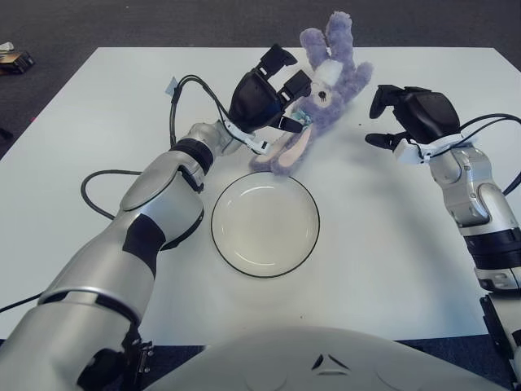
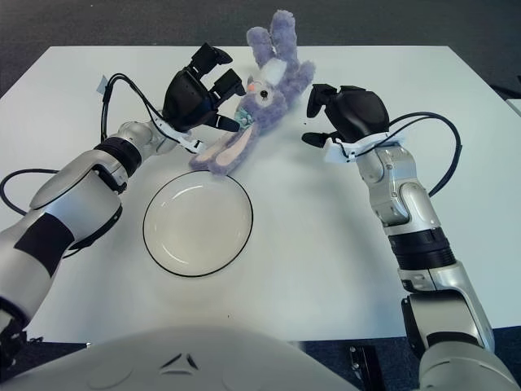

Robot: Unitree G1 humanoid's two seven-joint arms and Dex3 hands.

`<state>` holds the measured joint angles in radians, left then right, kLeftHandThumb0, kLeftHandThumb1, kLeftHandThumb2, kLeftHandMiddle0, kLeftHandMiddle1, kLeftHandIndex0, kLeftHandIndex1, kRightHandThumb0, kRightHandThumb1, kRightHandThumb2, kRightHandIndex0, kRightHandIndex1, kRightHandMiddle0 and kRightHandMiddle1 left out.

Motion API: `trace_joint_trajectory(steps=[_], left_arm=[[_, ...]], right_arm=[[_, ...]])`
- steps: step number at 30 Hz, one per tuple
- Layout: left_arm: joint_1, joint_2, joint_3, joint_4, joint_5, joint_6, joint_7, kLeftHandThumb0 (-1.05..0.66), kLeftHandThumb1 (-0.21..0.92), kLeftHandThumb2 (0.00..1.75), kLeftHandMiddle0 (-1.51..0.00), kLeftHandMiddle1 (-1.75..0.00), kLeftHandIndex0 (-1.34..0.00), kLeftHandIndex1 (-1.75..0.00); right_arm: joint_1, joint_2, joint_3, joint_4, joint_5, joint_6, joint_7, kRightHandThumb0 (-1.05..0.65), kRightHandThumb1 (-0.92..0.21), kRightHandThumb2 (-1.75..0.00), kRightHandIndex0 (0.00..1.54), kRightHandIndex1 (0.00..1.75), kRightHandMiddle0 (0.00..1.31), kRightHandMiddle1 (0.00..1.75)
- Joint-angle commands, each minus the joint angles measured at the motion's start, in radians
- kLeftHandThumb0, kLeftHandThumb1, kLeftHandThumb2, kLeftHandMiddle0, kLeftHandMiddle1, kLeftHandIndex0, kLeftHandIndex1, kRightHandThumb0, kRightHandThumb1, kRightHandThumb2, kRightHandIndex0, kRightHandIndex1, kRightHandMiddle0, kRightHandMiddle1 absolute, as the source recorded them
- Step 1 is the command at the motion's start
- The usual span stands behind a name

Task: Put the doll into the plate.

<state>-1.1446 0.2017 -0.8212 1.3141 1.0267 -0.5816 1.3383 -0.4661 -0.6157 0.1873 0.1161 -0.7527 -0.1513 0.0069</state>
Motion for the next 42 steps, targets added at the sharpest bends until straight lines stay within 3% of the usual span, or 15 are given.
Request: trace_joint_trajectory(steps=[1, 5, 10, 11, 14, 18, 24, 27, 31, 38, 40, 42], left_arm=[[-0.003, 0.0, 0.044, 0.005, -0.047, -0.019, -0.047, -0.34, 0.92, 0.52, -0.24, -1.14, -0.19, -1.74], [-0.005, -0.001, 0.08, 0.002, -0.086, -0.039, -0.097, -0.34, 0.92, 0.52, -0.24, -1.14, -0.18, -1.75], [-0.004, -0.001, 0.091, -0.003, -0.094, -0.042, -0.115, -0.34, 0.92, 0.52, -0.24, -1.13, -0.18, -1.75], [-0.009, -0.004, 0.119, -0.002, -0.123, -0.05, -0.137, -0.34, 0.92, 0.52, -0.24, -1.13, -0.18, -1.75], [-0.017, -0.008, 0.168, -0.002, -0.171, -0.062, -0.171, -0.11, 0.92, 0.49, -0.26, -1.4, -0.14, -1.75], [-0.016, -0.007, 0.184, -0.008, -0.182, -0.063, -0.181, -0.03, 0.92, 0.48, -0.27, -1.5, -0.12, -1.75], [-0.014, -0.007, 0.19, -0.011, -0.182, -0.063, -0.187, -0.01, 0.92, 0.48, -0.27, -1.53, -0.12, -1.75], [-0.026, 0.007, 0.22, -0.021, -0.207, -0.075, -0.181, 0.0, 0.92, 0.46, -0.29, -1.48, -0.15, -1.75], [-0.027, 0.014, 0.233, -0.025, -0.212, -0.079, -0.187, 0.0, 0.92, 0.45, -0.3, -1.45, -0.17, -1.75], [-0.026, 0.017, 0.245, -0.028, -0.212, -0.081, -0.198, 0.0, 0.92, 0.48, -0.27, -1.54, -0.12, -1.75], [-0.004, 0.067, 0.316, -0.052, -0.318, -0.135, -0.421, 0.0, 0.92, 0.49, -0.26, -1.56, -0.11, -1.74], [0.01, 0.093, 0.355, -0.071, -0.376, -0.16, -0.541, -0.01, 0.92, 0.51, -0.23, -1.62, -0.09, -1.73]], right_arm=[[-0.066, 0.007, 0.033, 0.068, -0.023, -0.054, -0.038, -0.53, -0.87, -0.01, 0.45, 0.19, 0.5, 0.32], [-0.107, 0.003, 0.06, 0.133, -0.042, -0.107, -0.075, -0.53, -0.86, 0.0, 0.45, 0.04, 0.52, 0.22], [-0.121, 0.001, 0.067, 0.161, -0.047, -0.132, -0.093, -0.53, -0.86, 0.0, 0.45, 0.01, 0.53, 0.18], [-0.163, 0.01, 0.09, 0.216, -0.063, -0.161, -0.116, -0.53, -0.86, 0.0, 0.44, 0.0, 0.53, 0.18], [-0.243, 0.028, 0.135, 0.33, -0.094, -0.216, -0.165, -0.55, -0.85, 0.0, 0.42, 0.0, 0.5, 0.15], [-0.284, 0.034, 0.164, 0.403, -0.113, -0.25, -0.203, -0.57, -0.84, 0.0, 0.39, 0.0, 0.48, 0.11], [-0.303, 0.032, 0.179, 0.44, -0.113, -0.268, -0.229, -0.57, -0.84, 0.0, 0.39, 0.0, 0.47, 0.09], [-0.357, 0.073, 0.229, 0.516, -0.142, -0.263, -0.222, -0.58, -0.83, 0.0, 0.36, 0.0, 0.44, 0.06], [-0.386, 0.092, 0.248, 0.556, -0.136, -0.266, -0.212, -0.59, -0.83, 0.0, 0.32, 0.0, 0.41, 0.04], [-0.401, 0.097, 0.26, 0.58, -0.127, -0.272, -0.213, -0.59, -0.82, 0.0, 0.3, 0.0, 0.4, 0.03], [-0.421, 0.119, 0.269, 0.612, -0.123, -0.272, -0.207, -0.59, -0.82, 0.0, 0.3, 0.0, 0.4, 0.02], [-0.433, 0.131, 0.275, 0.631, -0.122, -0.271, -0.206, -0.6, -0.81, 0.0, 0.29, 0.0, 0.39, 0.02]])
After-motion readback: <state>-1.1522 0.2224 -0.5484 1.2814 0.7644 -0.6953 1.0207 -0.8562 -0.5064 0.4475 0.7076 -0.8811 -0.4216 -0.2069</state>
